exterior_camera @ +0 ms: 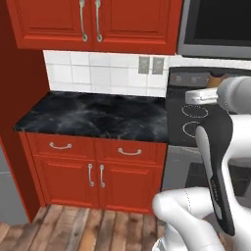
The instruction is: Take 2 condiments from the cabinet and move them on the counter near the stove.Make sure the condiments are lined up with each other, next to each other.
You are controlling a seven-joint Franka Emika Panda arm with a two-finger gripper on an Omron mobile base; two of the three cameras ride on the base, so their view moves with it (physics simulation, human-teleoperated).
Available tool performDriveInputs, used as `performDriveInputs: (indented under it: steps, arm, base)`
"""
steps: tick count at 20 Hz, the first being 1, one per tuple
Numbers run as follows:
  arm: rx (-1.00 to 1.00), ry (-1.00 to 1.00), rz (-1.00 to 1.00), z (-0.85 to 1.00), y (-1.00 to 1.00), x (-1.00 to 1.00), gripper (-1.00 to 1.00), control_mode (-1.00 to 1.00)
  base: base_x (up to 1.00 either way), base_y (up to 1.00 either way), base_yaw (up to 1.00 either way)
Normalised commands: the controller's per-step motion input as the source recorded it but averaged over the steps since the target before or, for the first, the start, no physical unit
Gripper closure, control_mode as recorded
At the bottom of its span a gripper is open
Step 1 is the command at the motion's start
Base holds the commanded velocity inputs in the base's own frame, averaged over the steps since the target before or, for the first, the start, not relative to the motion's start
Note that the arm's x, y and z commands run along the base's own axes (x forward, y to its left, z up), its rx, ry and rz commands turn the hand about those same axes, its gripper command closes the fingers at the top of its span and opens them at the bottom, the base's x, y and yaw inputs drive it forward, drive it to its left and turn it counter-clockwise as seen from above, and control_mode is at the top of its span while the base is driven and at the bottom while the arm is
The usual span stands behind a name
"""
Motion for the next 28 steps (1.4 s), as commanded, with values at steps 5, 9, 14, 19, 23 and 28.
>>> performDriveInputs:
  steps: [5,9,14,19,23,28]
  arm:
    - [0.0,0.0,0.0,0.0,0.0,0.0,1.0,1.0]
    - [0.0,0.0,0.0,0.0,0.0,0.0,1.0,1.0]
    - [0.0,0.0,0.0,0.0,0.0,0.0,1.0,1.0]
    - [0.0,0.0,0.0,0.0,0.0,0.0,1.0,1.0]
    - [0.0,0.0,0.0,0.0,0.0,0.0,1.0,1.0]
    - [0.0,0.0,0.0,0.0,0.0,0.0,1.0,1.0]
  base:
    - [0.83,0.75,-0.16]
    - [0.66,0.45,-0.04]
    - [0.45,0.17,-0.01]
    - [0.3,0.0,-0.05]
    - [0.48,0.0,-0.09]
    - [0.5,0.05,-0.19]
